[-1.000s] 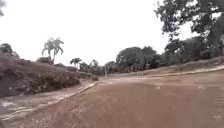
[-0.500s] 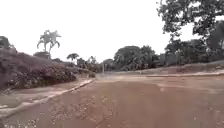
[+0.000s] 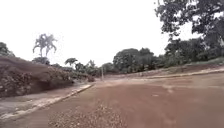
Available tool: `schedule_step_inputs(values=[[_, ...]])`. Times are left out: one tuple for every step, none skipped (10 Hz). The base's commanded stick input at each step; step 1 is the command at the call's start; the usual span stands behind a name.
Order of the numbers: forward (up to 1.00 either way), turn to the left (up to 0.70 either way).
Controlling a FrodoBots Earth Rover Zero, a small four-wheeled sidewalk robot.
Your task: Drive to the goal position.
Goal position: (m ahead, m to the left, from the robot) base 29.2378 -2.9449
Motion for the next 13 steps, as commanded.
schedule_step_inputs(values=[[0.01, 0.00], [0.00, 0.00], [0.00, 0.00], [0.00, 0.00], [0.00, 0.00], [0.00, 0.00], [0.00, 0.00], [0.00, 0.00], [0.00, 0.00], [0.85, 0.00], [0.85, 0.00], [0.85, 0.00], [0.85, 0.00]])
